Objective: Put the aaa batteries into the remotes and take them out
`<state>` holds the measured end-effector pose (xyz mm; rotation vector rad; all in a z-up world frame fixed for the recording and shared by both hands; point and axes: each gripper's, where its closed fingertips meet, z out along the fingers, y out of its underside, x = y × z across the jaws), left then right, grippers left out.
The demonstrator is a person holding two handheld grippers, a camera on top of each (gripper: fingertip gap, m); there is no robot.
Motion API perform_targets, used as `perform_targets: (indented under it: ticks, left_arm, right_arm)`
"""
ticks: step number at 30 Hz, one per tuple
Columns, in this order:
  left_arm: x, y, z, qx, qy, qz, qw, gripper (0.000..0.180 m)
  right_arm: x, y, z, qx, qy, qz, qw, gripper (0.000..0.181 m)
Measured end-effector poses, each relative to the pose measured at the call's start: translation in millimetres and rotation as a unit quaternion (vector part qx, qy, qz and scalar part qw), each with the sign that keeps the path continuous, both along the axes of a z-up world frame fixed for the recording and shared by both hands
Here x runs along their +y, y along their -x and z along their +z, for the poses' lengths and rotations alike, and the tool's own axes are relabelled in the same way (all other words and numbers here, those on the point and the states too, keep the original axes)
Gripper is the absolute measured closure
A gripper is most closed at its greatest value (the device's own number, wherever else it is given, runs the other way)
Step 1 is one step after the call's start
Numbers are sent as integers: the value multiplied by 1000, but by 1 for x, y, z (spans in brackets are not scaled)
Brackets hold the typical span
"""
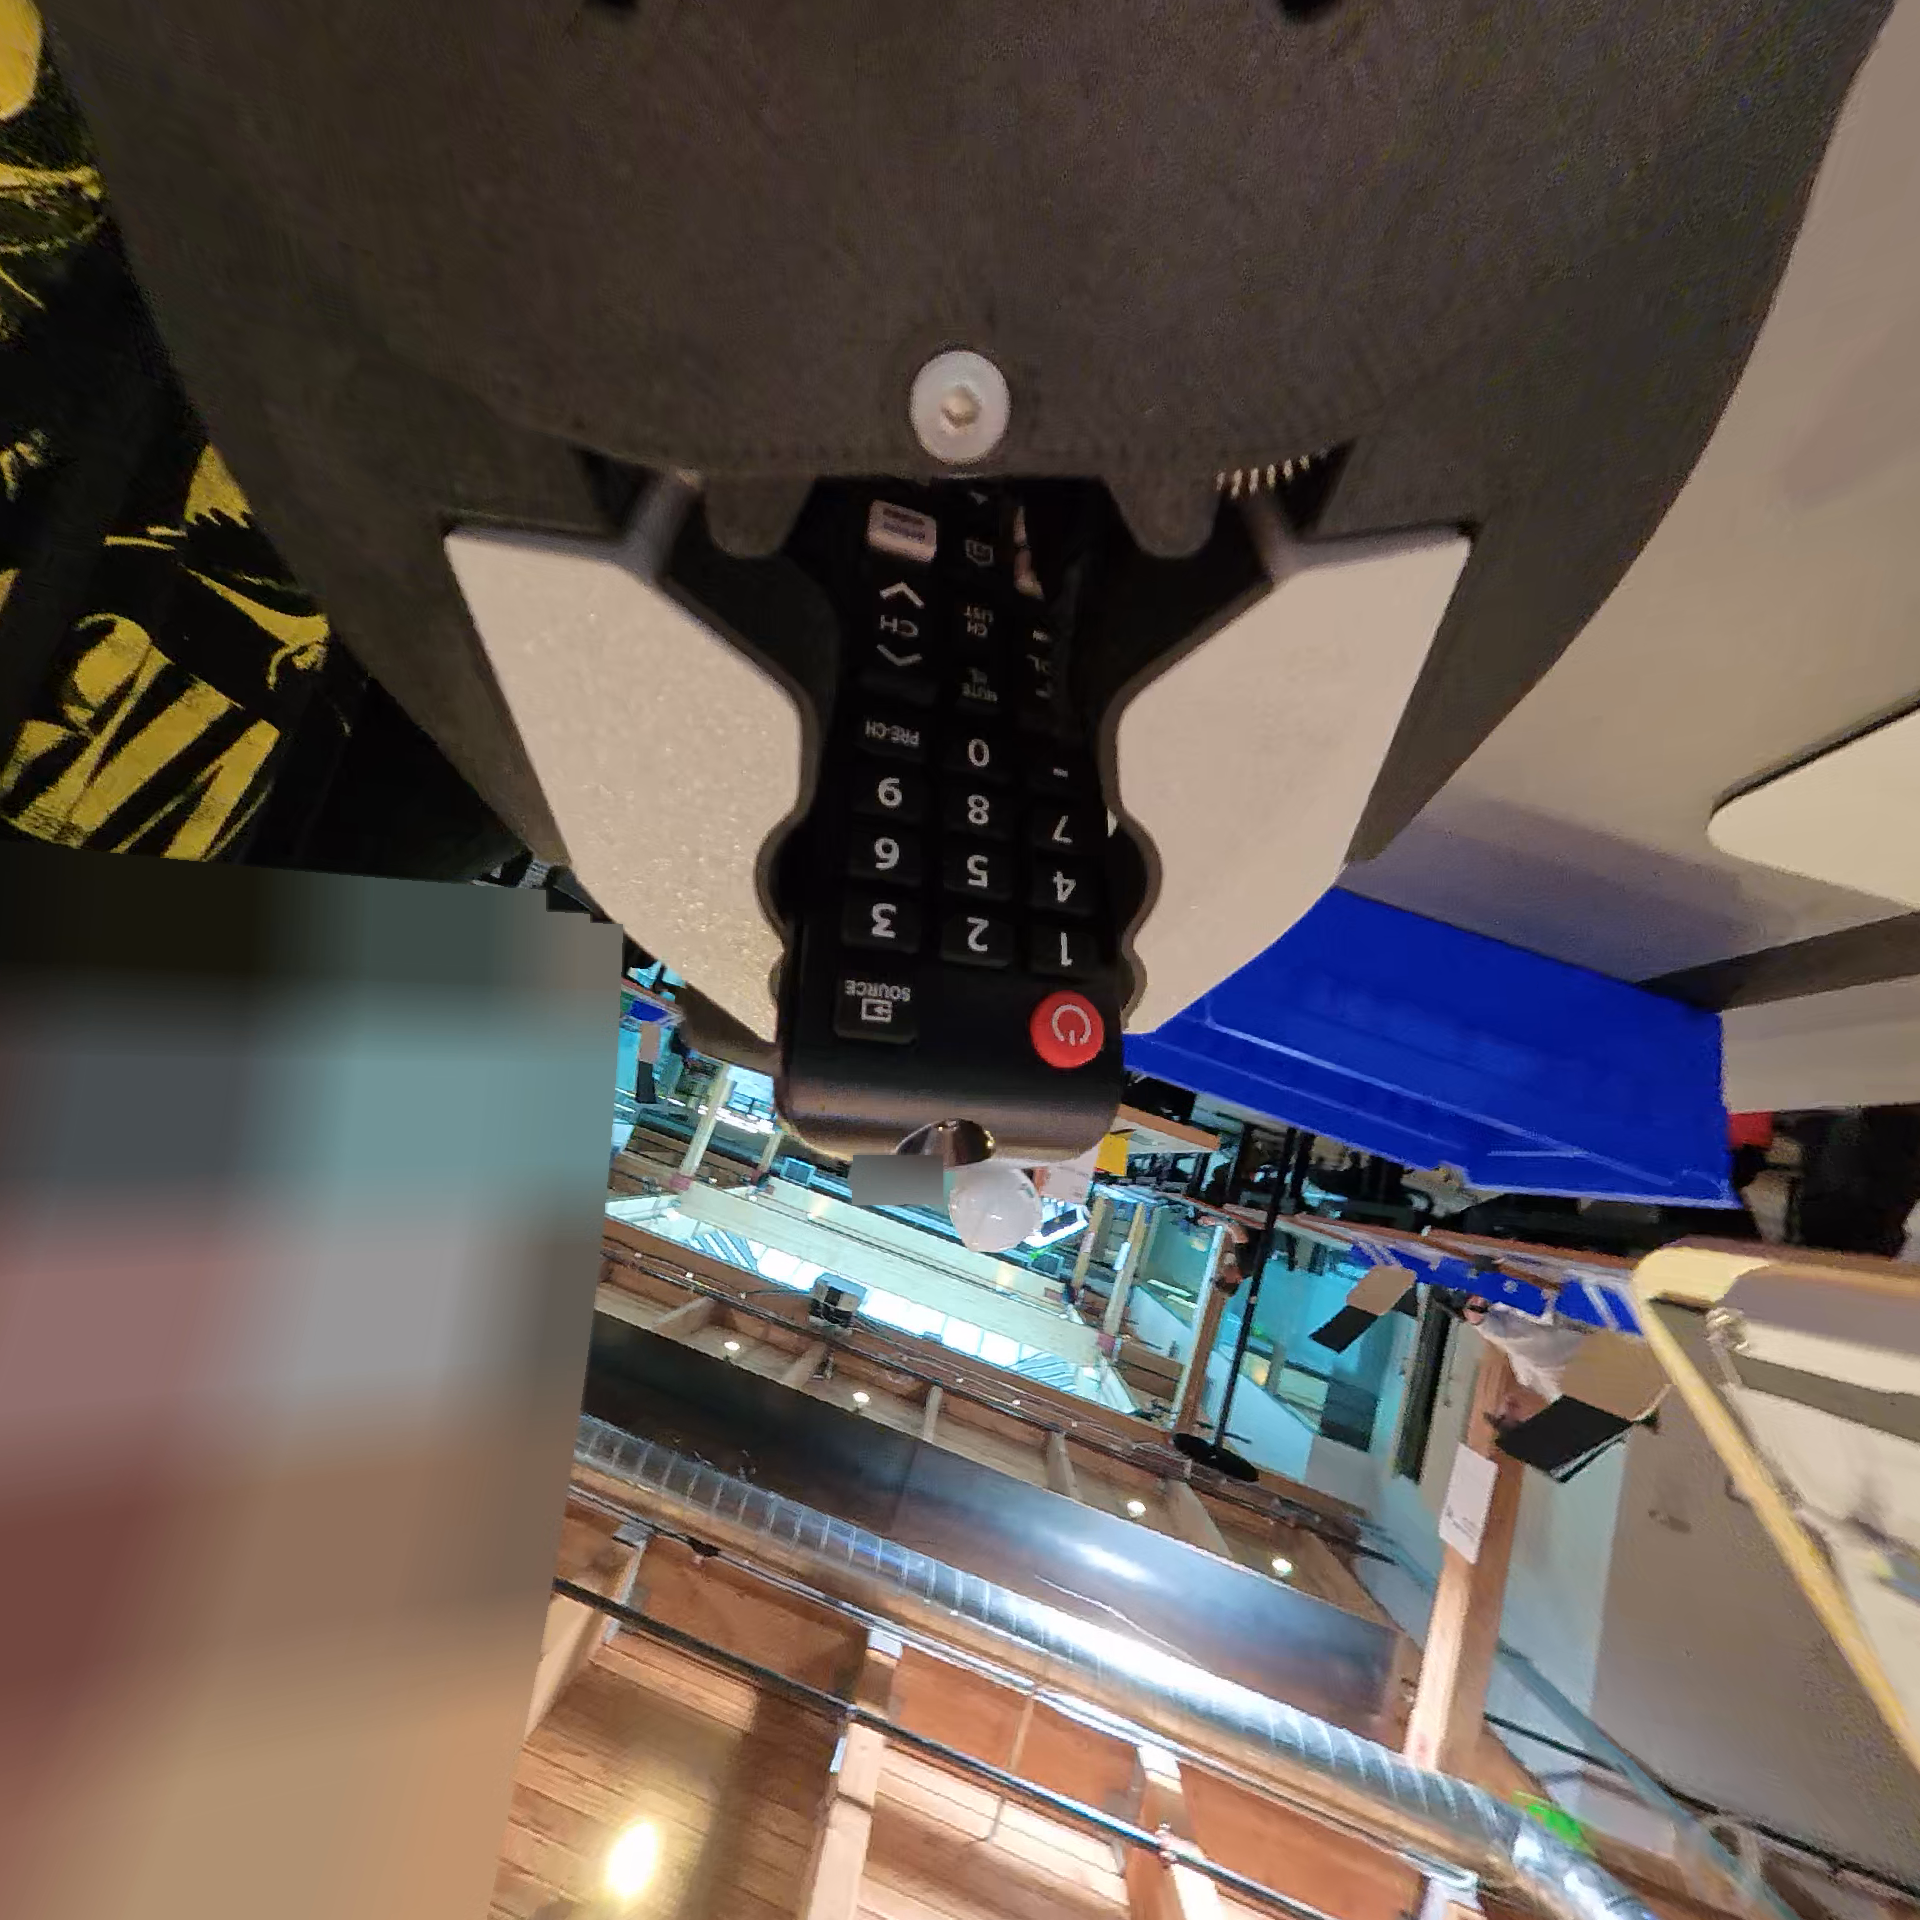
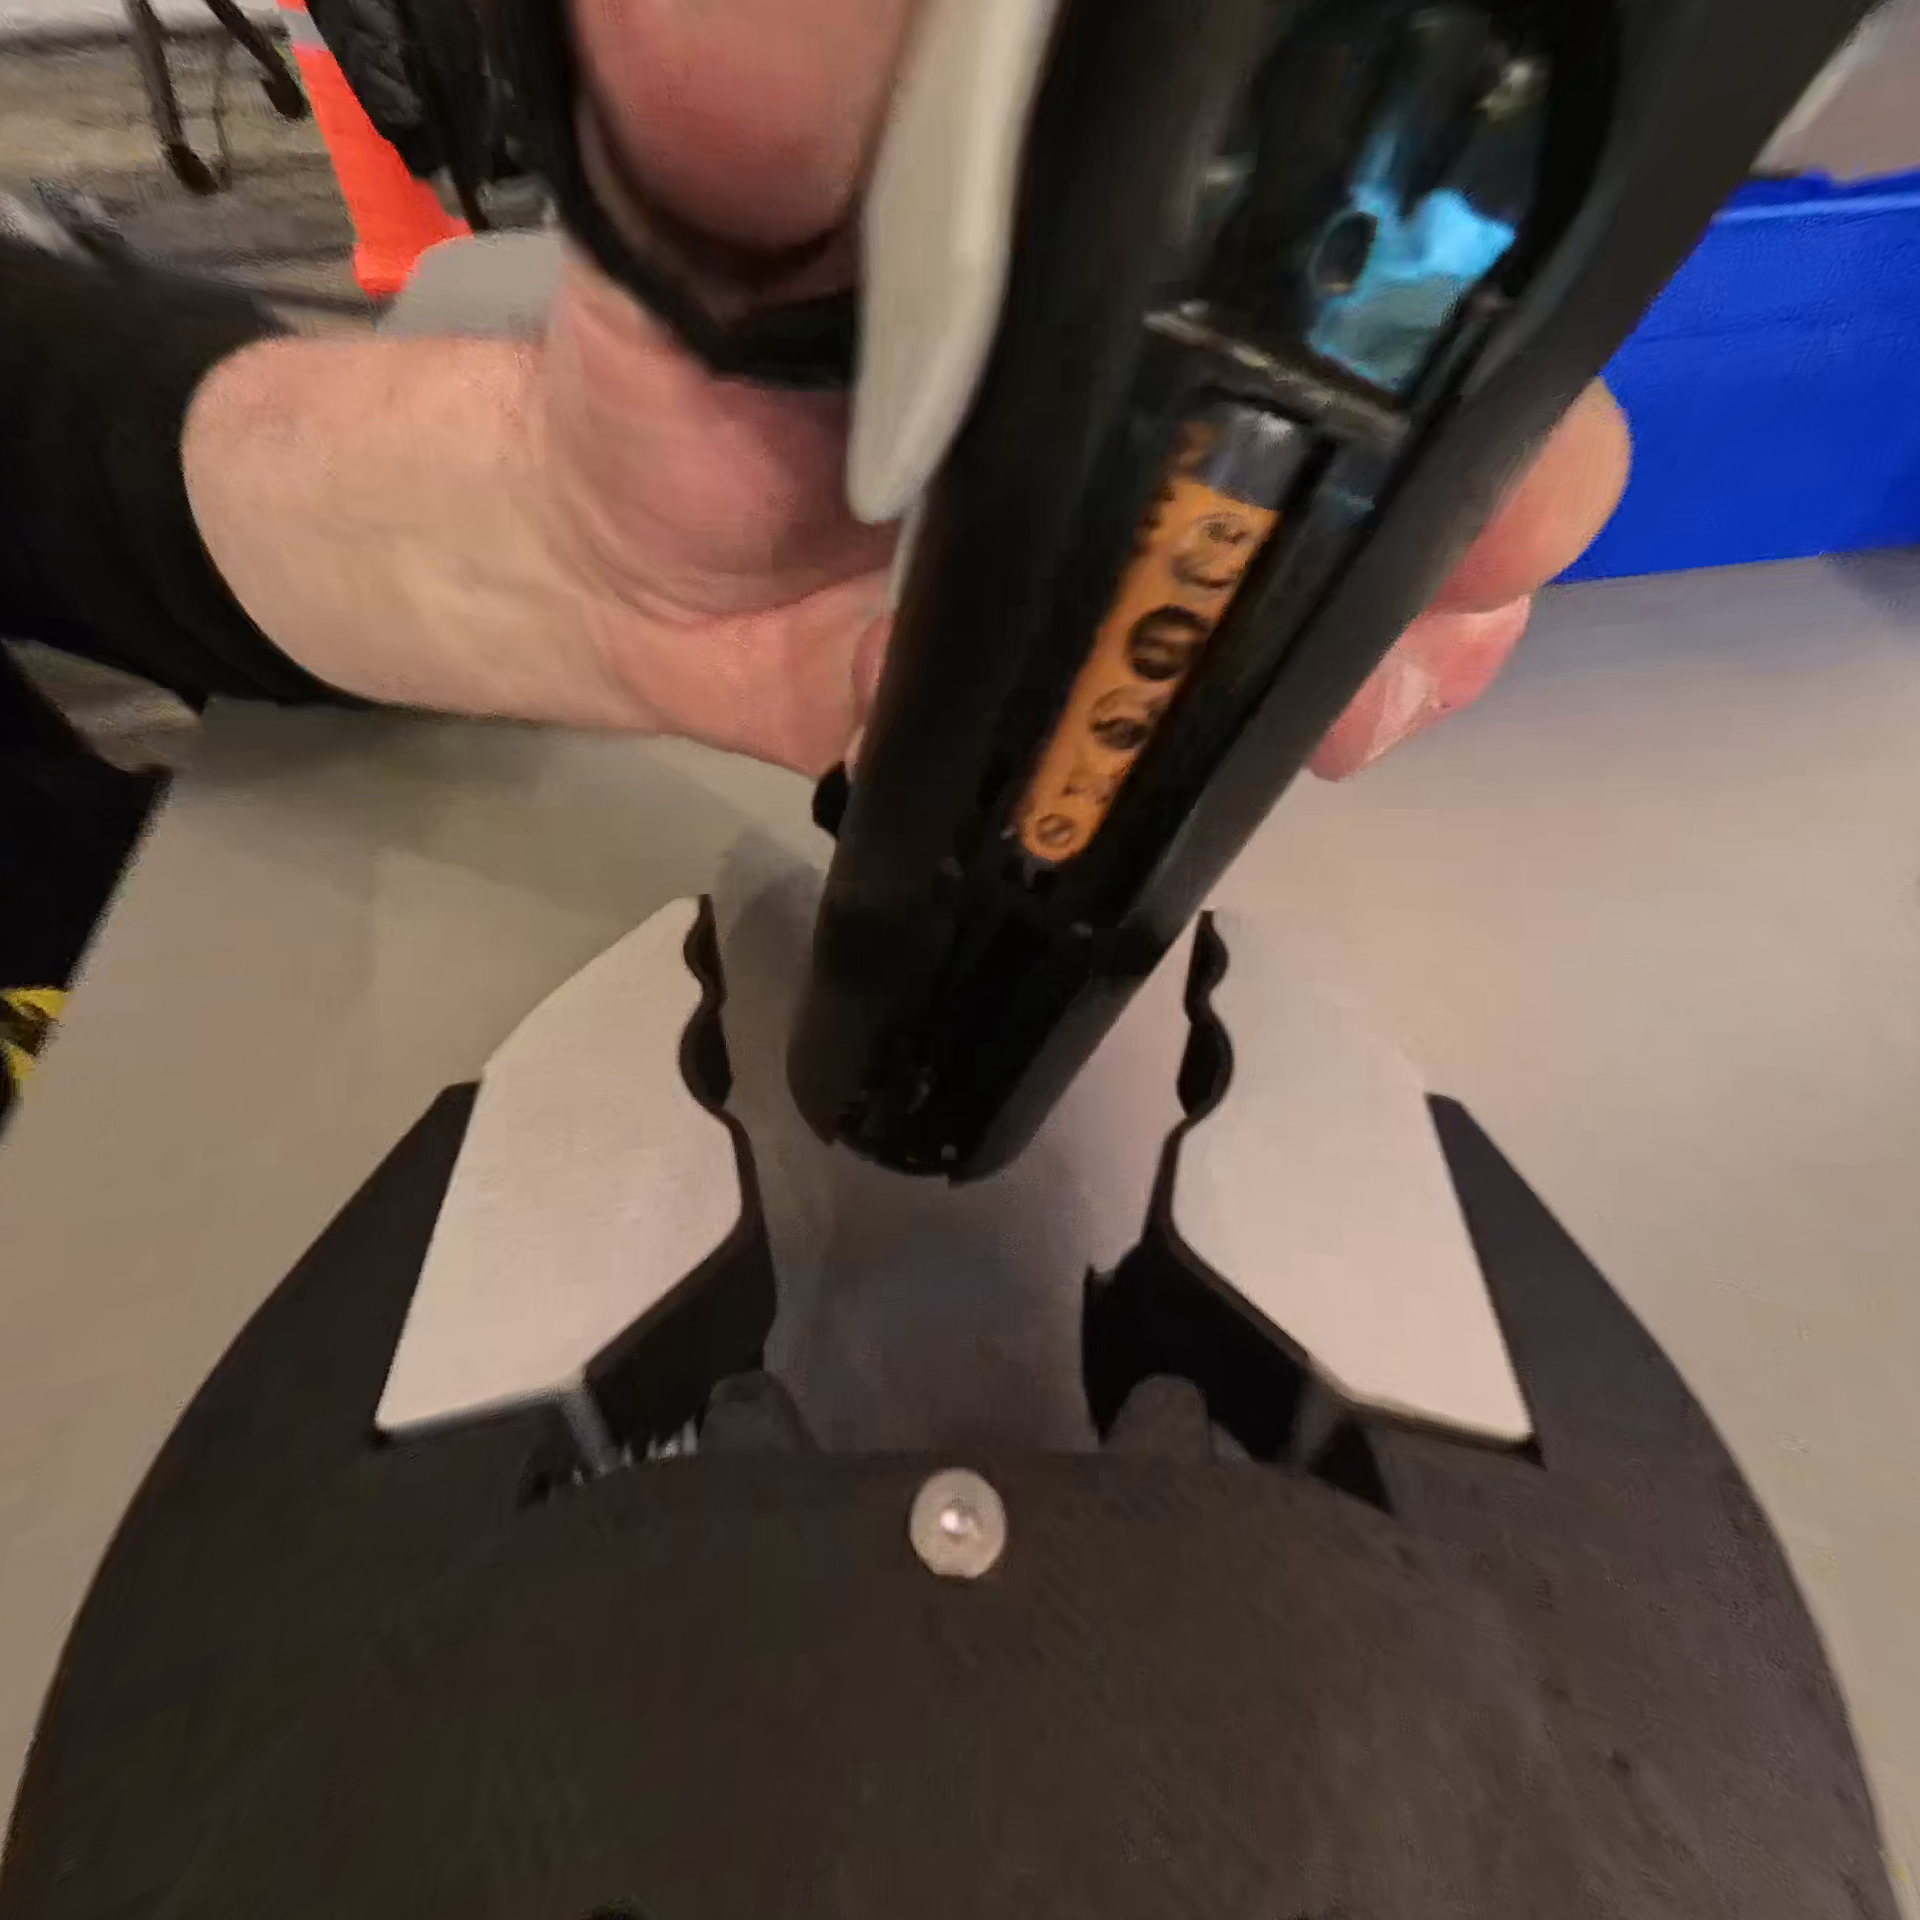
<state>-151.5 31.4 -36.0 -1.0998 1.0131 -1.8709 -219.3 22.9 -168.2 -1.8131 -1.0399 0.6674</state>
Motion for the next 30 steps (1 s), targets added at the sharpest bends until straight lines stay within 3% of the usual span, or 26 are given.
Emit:
perform_targets:
  ticks: [2,8,12,18,19,30]
  left_arm:
    - [-6,1,6,-13,-11,-8,1000,123]
    - [1,7,9,-25,10,-27,999,123]
    - [9,4,-1,24,2,-1,1000,127]
    - [30,3,-29,116,2,75,990,135]
    - [29,2,-30,124,3,76,989,143]
    - [43,0,-62,185,94,57,977,152]
  right_arm:
    - [2,1,10,56,31,-3,998,124]
    - [-6,-4,20,109,67,37,991,129]
    - [1,-20,16,66,45,12,997,129]
    - [16,-59,1,-64,8,-56,996,129]
    - [16,-62,1,-67,9,-54,996,129]
    - [11,-69,-17,-61,68,-40,995,130]
